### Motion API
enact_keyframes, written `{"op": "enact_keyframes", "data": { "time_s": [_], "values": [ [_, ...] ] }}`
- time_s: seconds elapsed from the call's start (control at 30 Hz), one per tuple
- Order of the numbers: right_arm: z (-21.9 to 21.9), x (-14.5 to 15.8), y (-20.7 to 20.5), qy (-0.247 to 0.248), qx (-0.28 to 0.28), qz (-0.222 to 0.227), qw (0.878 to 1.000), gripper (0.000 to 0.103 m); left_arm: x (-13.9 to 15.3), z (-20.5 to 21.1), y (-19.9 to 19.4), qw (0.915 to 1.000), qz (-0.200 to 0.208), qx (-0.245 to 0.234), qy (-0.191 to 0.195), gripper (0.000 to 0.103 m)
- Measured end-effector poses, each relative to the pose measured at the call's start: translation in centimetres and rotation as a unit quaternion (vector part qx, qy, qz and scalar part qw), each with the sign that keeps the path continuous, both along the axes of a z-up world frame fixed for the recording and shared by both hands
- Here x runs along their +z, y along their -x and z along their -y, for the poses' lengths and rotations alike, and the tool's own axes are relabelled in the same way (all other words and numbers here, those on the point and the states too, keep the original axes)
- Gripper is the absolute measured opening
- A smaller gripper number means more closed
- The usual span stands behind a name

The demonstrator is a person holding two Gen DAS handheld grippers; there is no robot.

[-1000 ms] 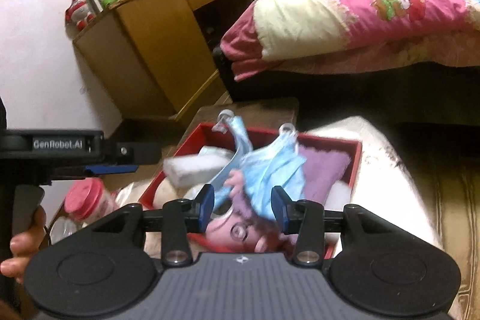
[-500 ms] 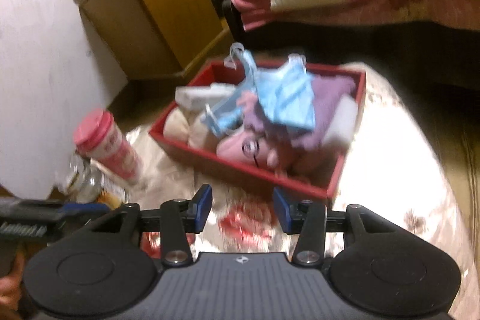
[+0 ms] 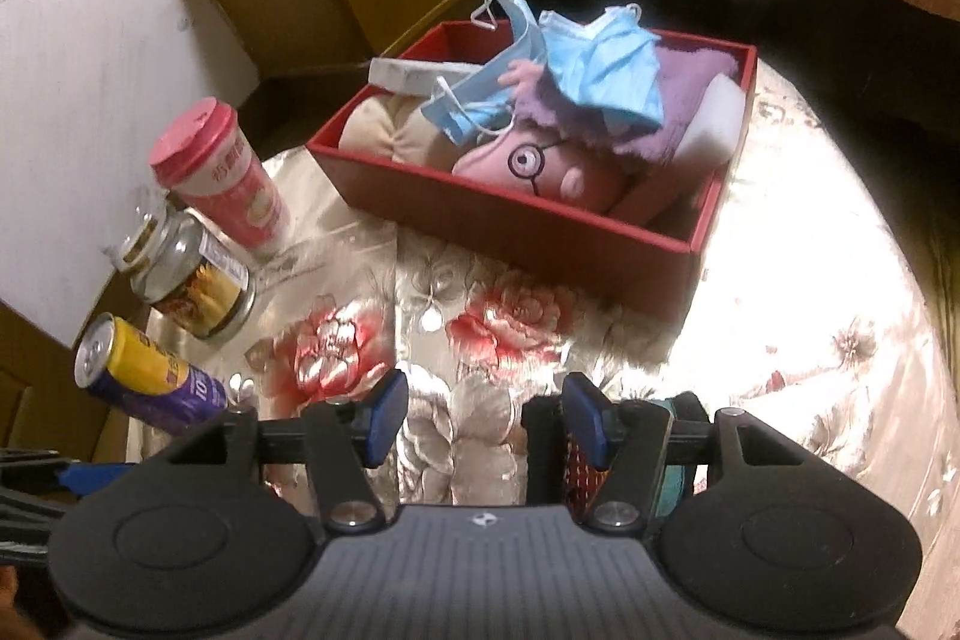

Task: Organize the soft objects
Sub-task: 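Grasp the pink knit sock with the left tool while the right grasps the striped sock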

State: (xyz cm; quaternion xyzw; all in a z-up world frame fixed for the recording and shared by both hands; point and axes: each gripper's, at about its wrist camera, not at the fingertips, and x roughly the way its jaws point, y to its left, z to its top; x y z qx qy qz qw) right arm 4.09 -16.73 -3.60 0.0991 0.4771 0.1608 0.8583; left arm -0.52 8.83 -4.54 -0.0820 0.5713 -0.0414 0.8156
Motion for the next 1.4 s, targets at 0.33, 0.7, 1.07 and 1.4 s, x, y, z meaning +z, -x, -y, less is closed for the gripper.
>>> {"op": "enact_keyframes", "data": {
  "time_s": [0.33, 0.7, 1.07, 1.4],
  "values": [
    [2.9, -1.9, -1.3, 0.022, -0.033, -0.028, 0.999, 0.032, -2.4, 1.9, -2.6, 1.0, -0.004, 0.003, -0.005, 0.054],
    [2.3, -4.1, -1.5, 0.046, -0.021, -0.049, 0.998, 0.036, -2.8, 3.7, -3.8, 0.9978, -0.023, -0.037, 0.05, 0.008],
    [2.6, -5.0, -1.5, 0.061, -0.028, -0.066, 0.996, 0.049, -0.2, 1.3, -2.5, 0.9977, 0.007, -0.011, 0.066, 0.044],
    [2.5, -5.5, -1.4, 0.061, -0.029, -0.07, 0.995, 0.052, -0.9, 0.9, -2.0, 0.9995, -0.019, 0.022, 0.008, 0.081]
  ]
}}
